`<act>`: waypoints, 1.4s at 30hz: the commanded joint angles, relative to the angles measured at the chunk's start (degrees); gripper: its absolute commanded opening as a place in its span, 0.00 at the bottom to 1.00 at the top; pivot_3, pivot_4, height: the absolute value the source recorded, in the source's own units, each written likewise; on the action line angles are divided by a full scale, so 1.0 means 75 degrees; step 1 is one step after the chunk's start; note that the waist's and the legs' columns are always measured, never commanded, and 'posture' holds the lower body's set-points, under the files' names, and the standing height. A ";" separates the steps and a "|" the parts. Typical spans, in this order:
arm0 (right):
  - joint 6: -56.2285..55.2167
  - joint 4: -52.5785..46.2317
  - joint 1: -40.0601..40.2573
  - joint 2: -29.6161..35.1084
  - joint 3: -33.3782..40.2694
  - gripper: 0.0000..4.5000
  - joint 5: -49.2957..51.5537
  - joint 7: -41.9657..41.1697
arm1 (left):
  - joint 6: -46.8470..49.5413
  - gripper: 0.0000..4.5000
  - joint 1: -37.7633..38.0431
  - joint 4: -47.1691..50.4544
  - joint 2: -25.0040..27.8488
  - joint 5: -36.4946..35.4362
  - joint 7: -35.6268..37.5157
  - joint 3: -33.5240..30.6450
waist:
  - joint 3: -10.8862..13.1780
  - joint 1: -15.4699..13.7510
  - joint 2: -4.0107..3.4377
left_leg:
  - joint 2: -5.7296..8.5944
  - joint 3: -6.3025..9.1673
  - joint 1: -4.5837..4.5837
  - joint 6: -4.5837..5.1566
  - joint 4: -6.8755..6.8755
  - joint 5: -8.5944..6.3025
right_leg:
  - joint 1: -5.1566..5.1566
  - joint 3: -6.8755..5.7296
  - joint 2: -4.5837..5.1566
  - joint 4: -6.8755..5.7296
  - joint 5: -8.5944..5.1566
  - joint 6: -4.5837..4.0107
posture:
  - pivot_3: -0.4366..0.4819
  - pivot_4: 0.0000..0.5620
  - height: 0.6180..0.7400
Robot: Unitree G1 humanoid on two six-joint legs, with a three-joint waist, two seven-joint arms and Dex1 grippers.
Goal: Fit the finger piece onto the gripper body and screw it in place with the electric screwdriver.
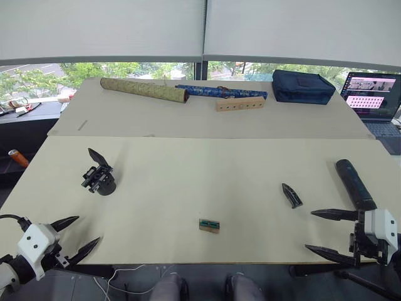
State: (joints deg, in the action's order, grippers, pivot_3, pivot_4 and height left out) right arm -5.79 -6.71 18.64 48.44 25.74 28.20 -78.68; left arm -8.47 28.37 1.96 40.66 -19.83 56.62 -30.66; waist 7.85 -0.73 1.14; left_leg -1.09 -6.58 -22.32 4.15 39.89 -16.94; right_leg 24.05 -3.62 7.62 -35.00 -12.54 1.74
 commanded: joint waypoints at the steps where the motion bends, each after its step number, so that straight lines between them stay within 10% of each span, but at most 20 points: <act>1: 0.0062 -0.0236 -0.0314 -0.0098 -0.0083 1.00 0.0187 0.0230 | 0.0329 0.99 0.0007 0.0296 -0.0077 -0.0403 -0.0275 -0.0354 | 0.0000 0.0003 0.0000 | 0.0000 0.0000 0.0000 0.0000 0.0000 0.0000 | 0.0000 0.0000 0.0000 0.0000 0.0000 0.0000 | 0.48 0.27 1.00; 16: 0.0506 -0.2121 -0.1574 -0.1883 -0.1408 1.00 0.1134 0.1565 | 0.1801 0.99 0.0509 0.1479 -0.2600 -0.1719 -0.2926 -0.1457 | -0.0001 -0.0043 0.0006 | -0.0056 -0.0002 -0.0001 -0.0037 0.0015 -0.0011 | -0.0004 -0.0028 -0.0036 -0.0003 0.0011 0.0007 | 0.48 0.27 1.00; 42: -0.0421 -0.1311 -0.1169 -0.1851 -0.1231 1.00 0.0893 0.1211 | 0.1833 0.99 -0.3966 -0.1425 -0.1759 0.0601 -0.3740 0.1538 | -0.0006 -0.0059 -0.0002 | -0.0082 -0.0012 0.0038 -0.0111 0.0028 0.0037 | -0.0085 -0.0031 -0.0112 -0.0015 0.0025 -0.0016 | 0.48 0.27 1.00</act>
State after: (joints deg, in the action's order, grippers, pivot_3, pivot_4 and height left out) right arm -7.27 -15.98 9.82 34.74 14.96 34.67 -69.76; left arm 6.15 -1.03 -7.44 27.57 -16.09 29.20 -19.77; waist 7.81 -1.18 1.12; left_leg -1.70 -6.65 -21.98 3.33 40.08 -16.67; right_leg 23.37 -3.85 6.78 -35.11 -12.35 1.62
